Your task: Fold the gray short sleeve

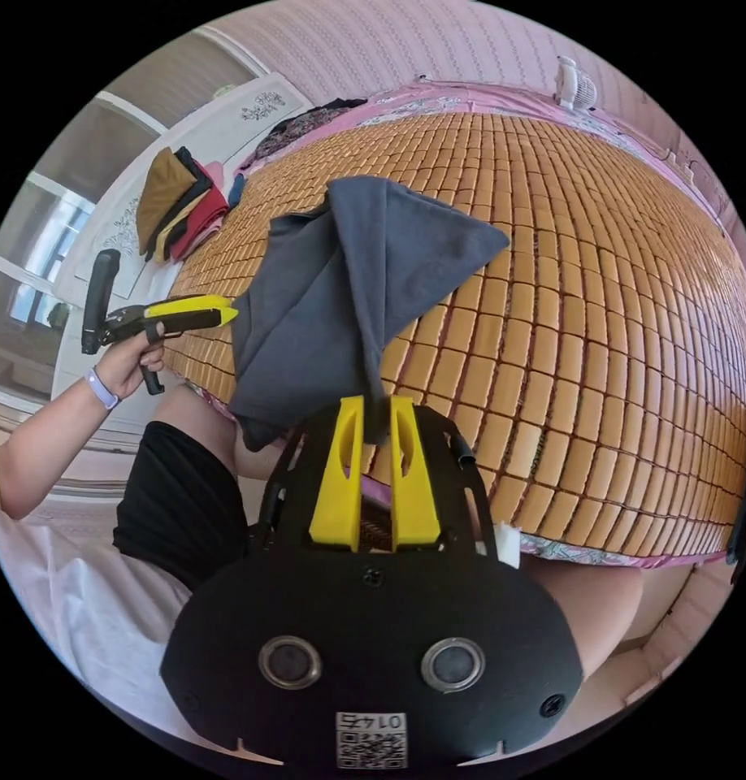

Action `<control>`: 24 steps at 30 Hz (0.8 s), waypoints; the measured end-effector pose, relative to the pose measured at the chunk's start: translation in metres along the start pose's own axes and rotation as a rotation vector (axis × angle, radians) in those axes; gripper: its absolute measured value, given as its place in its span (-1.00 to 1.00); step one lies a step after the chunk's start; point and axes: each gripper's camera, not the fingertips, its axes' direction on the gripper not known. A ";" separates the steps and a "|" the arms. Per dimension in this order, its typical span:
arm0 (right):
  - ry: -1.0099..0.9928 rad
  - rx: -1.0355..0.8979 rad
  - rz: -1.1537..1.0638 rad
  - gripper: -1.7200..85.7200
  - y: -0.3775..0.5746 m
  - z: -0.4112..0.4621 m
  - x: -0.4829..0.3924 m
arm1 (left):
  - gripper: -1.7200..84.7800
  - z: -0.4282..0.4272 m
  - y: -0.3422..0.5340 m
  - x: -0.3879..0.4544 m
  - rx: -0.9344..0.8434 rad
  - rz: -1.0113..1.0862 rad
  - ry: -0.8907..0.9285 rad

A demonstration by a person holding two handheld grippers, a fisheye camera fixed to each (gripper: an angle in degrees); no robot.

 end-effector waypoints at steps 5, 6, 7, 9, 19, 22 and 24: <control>-0.144 0.060 0.050 -0.94 0.015 -0.039 0.024 | -0.92 0.002 0.018 -0.028 -0.021 -0.047 -0.015; -0.186 0.097 0.064 -0.94 0.021 -0.055 0.033 | -0.96 0.001 0.026 -0.036 -0.019 -0.050 0.036; -0.218 0.132 0.080 -0.94 0.027 -0.073 0.043 | -0.97 -0.003 0.035 -0.043 -0.024 -0.046 0.022; -0.244 0.208 0.107 -0.95 0.035 -0.108 0.058 | -0.98 -0.023 0.052 -0.051 0.032 -0.015 0.021; -0.284 0.697 -0.016 -0.95 0.060 -0.369 0.090 | -0.98 -0.280 0.175 -0.161 0.615 -0.013 0.243; -0.333 0.812 -0.133 -0.95 0.061 -0.438 0.072 | -0.98 -0.362 0.238 -0.191 0.830 -0.018 0.305; -0.353 0.877 -0.204 -0.95 0.062 -0.477 0.055 | -0.98 -0.406 0.273 -0.196 0.937 0.003 0.292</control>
